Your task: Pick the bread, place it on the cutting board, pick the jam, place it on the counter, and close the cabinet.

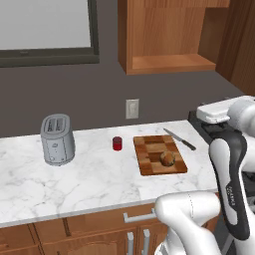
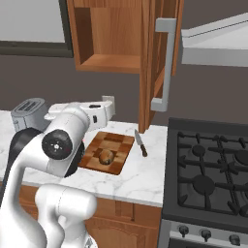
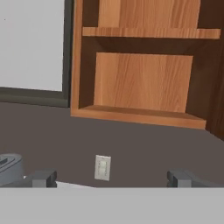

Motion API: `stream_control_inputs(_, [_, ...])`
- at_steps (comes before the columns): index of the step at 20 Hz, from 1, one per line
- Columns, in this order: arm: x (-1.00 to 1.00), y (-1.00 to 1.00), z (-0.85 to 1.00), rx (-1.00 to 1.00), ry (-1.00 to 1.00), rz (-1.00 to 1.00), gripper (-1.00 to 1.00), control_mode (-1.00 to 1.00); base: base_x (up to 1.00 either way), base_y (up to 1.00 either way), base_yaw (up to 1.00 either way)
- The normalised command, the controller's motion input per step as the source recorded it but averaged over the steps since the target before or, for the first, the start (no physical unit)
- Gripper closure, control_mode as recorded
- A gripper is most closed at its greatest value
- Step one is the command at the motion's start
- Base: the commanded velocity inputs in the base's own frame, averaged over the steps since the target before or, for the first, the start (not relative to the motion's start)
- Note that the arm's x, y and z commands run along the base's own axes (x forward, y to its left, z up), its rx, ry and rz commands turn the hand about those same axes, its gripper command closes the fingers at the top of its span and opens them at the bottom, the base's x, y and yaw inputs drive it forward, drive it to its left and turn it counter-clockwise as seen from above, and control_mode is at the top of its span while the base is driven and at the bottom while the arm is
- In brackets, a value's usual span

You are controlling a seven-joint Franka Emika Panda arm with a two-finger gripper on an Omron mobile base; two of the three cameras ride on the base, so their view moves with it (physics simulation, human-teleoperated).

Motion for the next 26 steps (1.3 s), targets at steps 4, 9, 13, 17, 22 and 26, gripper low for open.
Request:
stream_control_inputs(4, [-0.22, -0.21, 0.07, 0.00, 0.00, -0.01, -1.00, -1.00, 0.00, 0.00, 0.00])
stream_control_inputs(9, [-0.16, -0.14, 0.01, 0.00, -0.01, -0.02, -1.00, -1.00, 0.00, 0.00, 0.00])
stream_control_inputs(13, [-0.13, -0.09, 0.00, 0.00, -0.03, -0.04, -1.00, -1.00, 0.00, 0.00, 0.00])
stream_control_inputs(17, [-0.13, -0.17, 0.00, 0.00, -0.01, -0.06, -1.00, -1.00, 0.00, 0.00, 0.00])
stream_control_inputs(22, [-0.16, -0.21, 0.00, 0.00, 0.00, -0.08, -1.00, -1.00, 0.00, 0.00, 0.00])
stream_control_inputs(26, [-0.23, -0.28, 0.00, 0.00, 0.00, -0.08, -1.00, -1.00, 0.00, 0.00, 0.00])
